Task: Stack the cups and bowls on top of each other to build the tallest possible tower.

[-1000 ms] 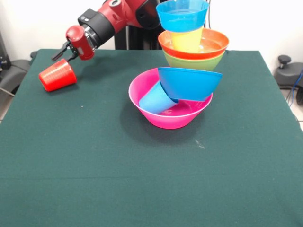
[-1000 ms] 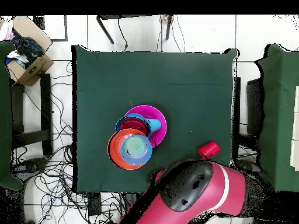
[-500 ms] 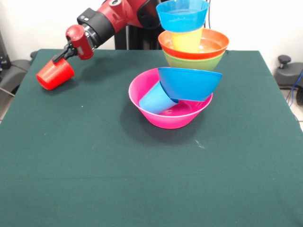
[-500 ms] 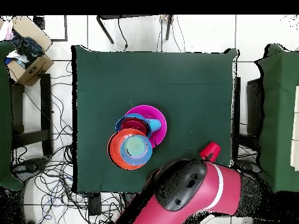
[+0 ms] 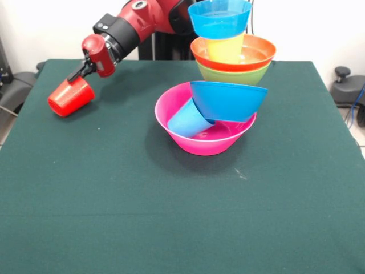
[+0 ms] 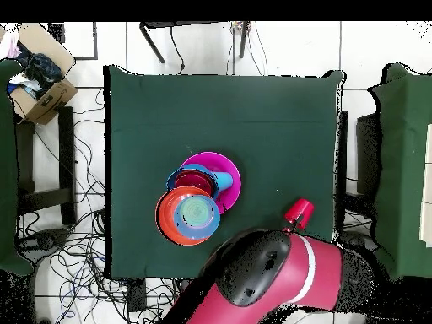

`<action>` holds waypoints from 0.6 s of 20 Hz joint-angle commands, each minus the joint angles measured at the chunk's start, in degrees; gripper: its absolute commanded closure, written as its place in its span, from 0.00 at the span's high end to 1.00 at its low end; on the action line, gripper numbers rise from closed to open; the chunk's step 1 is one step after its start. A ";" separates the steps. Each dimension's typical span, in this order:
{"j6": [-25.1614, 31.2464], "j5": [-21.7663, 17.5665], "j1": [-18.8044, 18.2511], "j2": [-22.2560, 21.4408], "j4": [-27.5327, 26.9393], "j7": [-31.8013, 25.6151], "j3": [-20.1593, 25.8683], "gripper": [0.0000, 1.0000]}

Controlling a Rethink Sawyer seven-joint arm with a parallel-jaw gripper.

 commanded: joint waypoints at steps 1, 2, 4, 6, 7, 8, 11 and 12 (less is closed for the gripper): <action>-20.42 -4.90 -0.99 -6.61 0.66 12.26 7.82 0.00; -21.74 -3.97 -1.05 -7.45 1.01 12.16 8.45 0.00; -25.18 -2.25 -0.94 -9.29 1.27 11.03 9.34 0.00; -32.31 -1.20 -1.03 -11.73 1.80 9.22 10.32 0.00; -36.19 -0.24 -1.17 -13.06 2.00 8.38 10.83 0.00; -38.59 0.92 -0.79 -14.10 1.87 7.40 10.93 0.00; -45.70 5.85 -1.14 -18.30 2.03 7.71 12.22 0.00; -47.70 7.46 -0.20 -19.94 1.65 6.56 12.03 0.00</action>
